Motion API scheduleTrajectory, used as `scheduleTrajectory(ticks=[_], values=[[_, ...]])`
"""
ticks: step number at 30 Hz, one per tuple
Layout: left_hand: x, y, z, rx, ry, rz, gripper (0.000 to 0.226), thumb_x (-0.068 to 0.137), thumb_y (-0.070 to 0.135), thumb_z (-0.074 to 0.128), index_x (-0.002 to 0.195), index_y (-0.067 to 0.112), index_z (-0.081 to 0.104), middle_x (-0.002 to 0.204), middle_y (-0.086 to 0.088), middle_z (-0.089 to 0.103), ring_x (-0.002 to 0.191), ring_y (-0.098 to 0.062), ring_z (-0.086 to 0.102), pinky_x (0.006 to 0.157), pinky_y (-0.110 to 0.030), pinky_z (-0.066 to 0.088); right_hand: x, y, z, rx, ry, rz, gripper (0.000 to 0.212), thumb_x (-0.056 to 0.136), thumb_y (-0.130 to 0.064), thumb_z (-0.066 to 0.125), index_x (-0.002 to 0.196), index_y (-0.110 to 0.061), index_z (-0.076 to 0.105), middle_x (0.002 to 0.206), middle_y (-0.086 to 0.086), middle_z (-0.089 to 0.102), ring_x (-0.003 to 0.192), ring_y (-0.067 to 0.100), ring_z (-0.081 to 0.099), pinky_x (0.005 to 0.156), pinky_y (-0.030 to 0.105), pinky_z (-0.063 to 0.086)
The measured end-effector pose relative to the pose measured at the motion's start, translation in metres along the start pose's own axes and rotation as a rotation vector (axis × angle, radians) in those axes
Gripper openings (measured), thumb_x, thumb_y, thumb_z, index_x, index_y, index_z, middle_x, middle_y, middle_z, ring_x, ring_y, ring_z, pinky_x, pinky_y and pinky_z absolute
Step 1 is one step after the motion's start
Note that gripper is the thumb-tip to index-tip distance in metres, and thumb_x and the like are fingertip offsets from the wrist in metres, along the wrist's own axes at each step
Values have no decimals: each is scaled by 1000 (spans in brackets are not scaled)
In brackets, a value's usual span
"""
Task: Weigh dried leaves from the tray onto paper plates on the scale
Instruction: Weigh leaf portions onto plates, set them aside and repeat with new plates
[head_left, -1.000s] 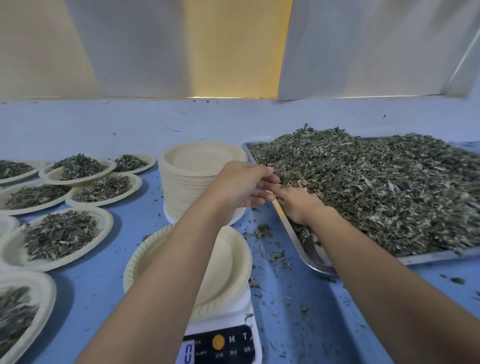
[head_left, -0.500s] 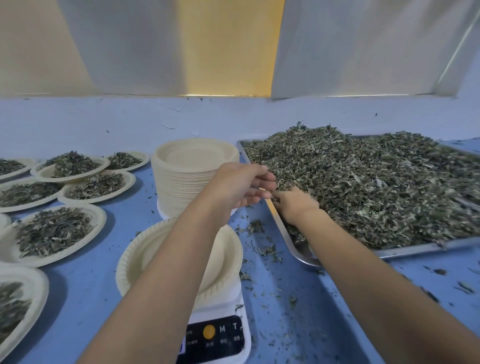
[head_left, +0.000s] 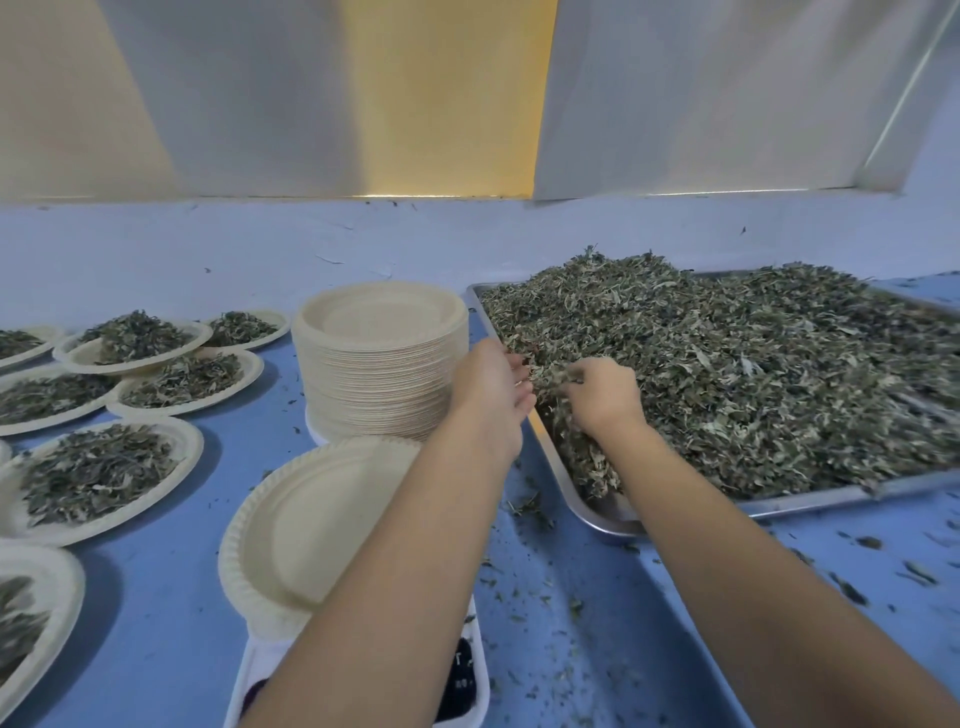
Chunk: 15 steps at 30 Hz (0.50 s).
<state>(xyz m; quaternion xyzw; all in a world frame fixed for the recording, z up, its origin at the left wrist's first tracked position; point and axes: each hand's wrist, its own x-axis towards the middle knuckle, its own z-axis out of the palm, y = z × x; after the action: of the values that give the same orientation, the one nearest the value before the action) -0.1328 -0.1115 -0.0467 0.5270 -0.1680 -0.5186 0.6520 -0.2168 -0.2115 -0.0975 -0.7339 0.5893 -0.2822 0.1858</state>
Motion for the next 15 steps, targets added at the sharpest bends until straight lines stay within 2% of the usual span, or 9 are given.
scheduleTrajectory(ticks=[2,3,4,5,6,7,10,12,15], values=[[7,-6,8,-6,-4,-35,30,100,23,35,112,4,55,104,-9,52,94,-20,50,91,-31,41,2,4,-6,231,77,93,31,94,-19,58,124,-10,62,114,12,66,72,19,55,68,28,43],[10,-9,12,3,-10,-57,37,101,25,34,125,4,51,114,-11,52,104,-21,50,95,-32,39,3,6,-9,348,106,143,34,94,-21,59,126,-11,61,115,9,65,69,11,41,67,26,41],[13,-12,15,9,-17,-77,43,101,28,34,137,6,42,130,-11,48,118,-23,47,99,-34,37,3,8,-11,470,124,194,37,93,-22,60,128,-10,59,115,7,64,74,16,55,66,26,41],[15,-15,18,7,-24,-92,48,101,30,34,144,8,34,141,-11,41,128,-24,41,102,-35,35,3,9,-12,594,129,243,39,93,-22,61,129,-10,57,114,5,63,92,16,61,68,26,42],[16,-18,21,-6,-35,-103,50,101,32,34,146,9,30,147,-11,36,133,-24,36,105,-36,33,3,9,-13,712,130,285,40,92,-21,62,130,-9,56,116,5,62,84,16,56,73,27,42],[16,-21,23,-26,-44,-111,52,101,33,34,147,10,28,149,-11,32,136,-24,32,106,-37,32,2,9,-14,818,133,321,42,91,-20,63,131,-9,56,116,6,61,89,16,53,80,29,42],[16,-24,27,-82,-49,-116,56,100,37,35,149,12,24,154,-9,25,140,-24,26,110,-38,27,0,5,-18,1067,136,407,40,90,-15,64,129,-8,56,88,3,60,81,17,48,94,39,47],[17,-24,28,-107,-52,-107,57,100,38,34,149,12,22,155,-9,22,141,-24,24,112,-37,24,-2,2,-23,1187,102,470,31,90,-15,65,120,-12,61,84,2,59,81,19,51,94,46,50],[16,-19,24,-142,-83,-90,58,101,40,31,150,10,21,154,-9,24,141,-24,24,113,-38,22,-5,-6,-29,1318,41,537,1,90,-18,64,91,-17,65,98,5,63,94,22,60,89,43,53]])
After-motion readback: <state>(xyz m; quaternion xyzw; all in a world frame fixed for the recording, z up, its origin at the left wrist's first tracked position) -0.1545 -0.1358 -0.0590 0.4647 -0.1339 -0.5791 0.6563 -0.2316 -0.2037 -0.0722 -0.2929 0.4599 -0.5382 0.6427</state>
